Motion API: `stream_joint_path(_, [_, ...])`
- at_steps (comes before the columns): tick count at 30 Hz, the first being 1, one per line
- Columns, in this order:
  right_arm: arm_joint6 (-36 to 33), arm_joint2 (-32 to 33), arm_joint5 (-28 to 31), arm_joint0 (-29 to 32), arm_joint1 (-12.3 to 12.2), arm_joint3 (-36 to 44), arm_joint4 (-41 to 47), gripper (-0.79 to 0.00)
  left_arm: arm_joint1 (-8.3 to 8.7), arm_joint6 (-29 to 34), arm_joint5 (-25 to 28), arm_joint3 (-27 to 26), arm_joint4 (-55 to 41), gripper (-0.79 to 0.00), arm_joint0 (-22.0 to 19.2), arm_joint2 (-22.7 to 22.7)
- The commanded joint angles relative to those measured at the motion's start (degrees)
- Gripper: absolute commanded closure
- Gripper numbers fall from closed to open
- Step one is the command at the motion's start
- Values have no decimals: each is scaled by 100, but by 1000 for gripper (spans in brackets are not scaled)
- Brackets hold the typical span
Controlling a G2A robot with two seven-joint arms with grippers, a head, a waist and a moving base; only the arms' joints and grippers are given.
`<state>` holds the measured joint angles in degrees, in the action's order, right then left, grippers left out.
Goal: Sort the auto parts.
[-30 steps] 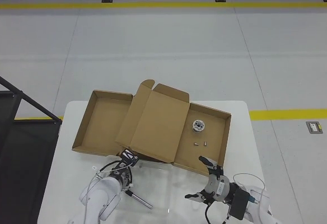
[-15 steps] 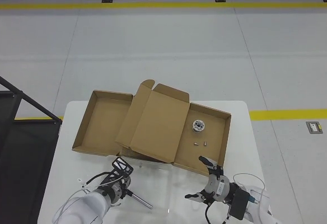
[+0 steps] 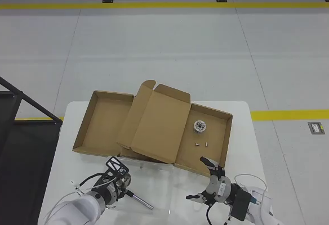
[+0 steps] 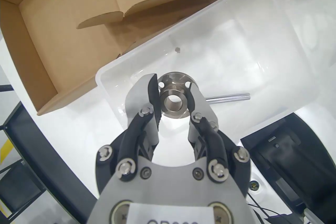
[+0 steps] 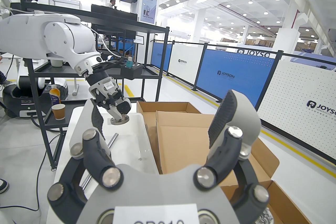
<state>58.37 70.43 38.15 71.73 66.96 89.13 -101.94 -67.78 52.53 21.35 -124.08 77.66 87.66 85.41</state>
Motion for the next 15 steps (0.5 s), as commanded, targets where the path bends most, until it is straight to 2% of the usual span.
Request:
stream_joint_path(1, [1, 0, 5, 0, 0, 0, -1, -785, -3, -244, -127, 61, -113, 0, 4, 60])
stream_joint_path(10, [1, 0, 5, 0, 0, 0, -1, -785, 16, -179, -112, 317, -1446, 0, -310, 423])
stream_joint_path(15, [1, 0, 5, 0, 0, 0, -1, -785, 59, -134, 186, 475, -2643, 0, -441, 841])
